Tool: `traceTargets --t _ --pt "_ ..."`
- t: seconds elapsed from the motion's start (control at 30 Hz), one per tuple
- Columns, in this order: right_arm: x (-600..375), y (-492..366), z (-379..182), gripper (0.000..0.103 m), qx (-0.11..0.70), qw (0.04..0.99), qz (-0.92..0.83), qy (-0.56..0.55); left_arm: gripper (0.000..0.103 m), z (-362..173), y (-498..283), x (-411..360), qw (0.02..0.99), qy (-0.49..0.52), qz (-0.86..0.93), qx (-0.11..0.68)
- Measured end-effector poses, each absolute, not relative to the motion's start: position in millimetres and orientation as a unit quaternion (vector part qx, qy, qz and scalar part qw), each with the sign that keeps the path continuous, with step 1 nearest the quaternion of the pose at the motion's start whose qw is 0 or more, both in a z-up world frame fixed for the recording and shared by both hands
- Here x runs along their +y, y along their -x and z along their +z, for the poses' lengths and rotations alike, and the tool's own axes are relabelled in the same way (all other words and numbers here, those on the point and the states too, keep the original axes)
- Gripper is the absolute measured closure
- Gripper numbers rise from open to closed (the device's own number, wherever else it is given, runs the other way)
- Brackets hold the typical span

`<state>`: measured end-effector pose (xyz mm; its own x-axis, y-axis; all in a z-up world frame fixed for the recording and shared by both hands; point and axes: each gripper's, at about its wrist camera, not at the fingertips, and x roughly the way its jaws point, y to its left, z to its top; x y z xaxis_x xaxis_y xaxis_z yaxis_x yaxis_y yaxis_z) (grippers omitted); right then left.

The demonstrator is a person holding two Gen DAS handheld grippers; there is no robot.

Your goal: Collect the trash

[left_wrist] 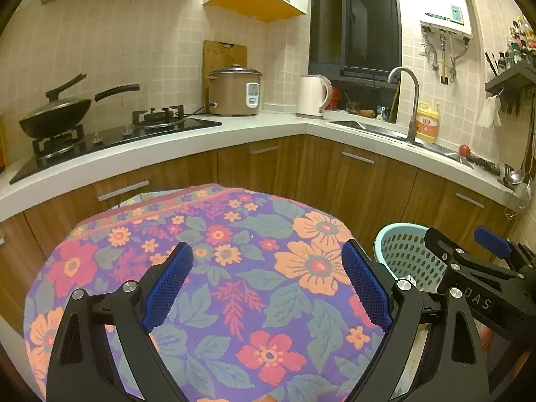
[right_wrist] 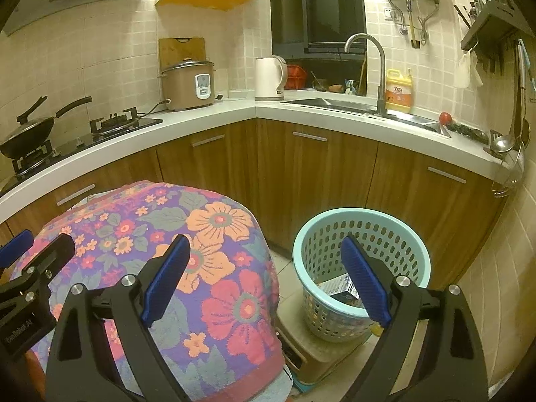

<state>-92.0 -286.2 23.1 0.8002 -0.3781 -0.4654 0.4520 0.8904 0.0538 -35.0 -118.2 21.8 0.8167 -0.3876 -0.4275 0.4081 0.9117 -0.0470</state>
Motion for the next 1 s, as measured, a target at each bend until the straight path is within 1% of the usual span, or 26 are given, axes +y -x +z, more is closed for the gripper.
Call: traceTargets --t 0.13,0.63,1.0 --pt "-287.7 91.7 24.4 0.015 0.227 0.945 -0.218 -0.085 0.011 21.9 32.8 -115.2 0.953 -0.021 -0.204 0.222" --pt "-286.6 86.4 25.1 0.014 0.228 0.947 -0.21 -0.086 0.01 20.3 24.7 -107.4 0.953 -0.016 -0.196 0.23" --pt "-263.8 65.5 38.0 0.013 0.223 0.955 -0.182 -0.066 0.01 30.5 18.2 -83.8 0.962 -0.02 -0.17 0.212"
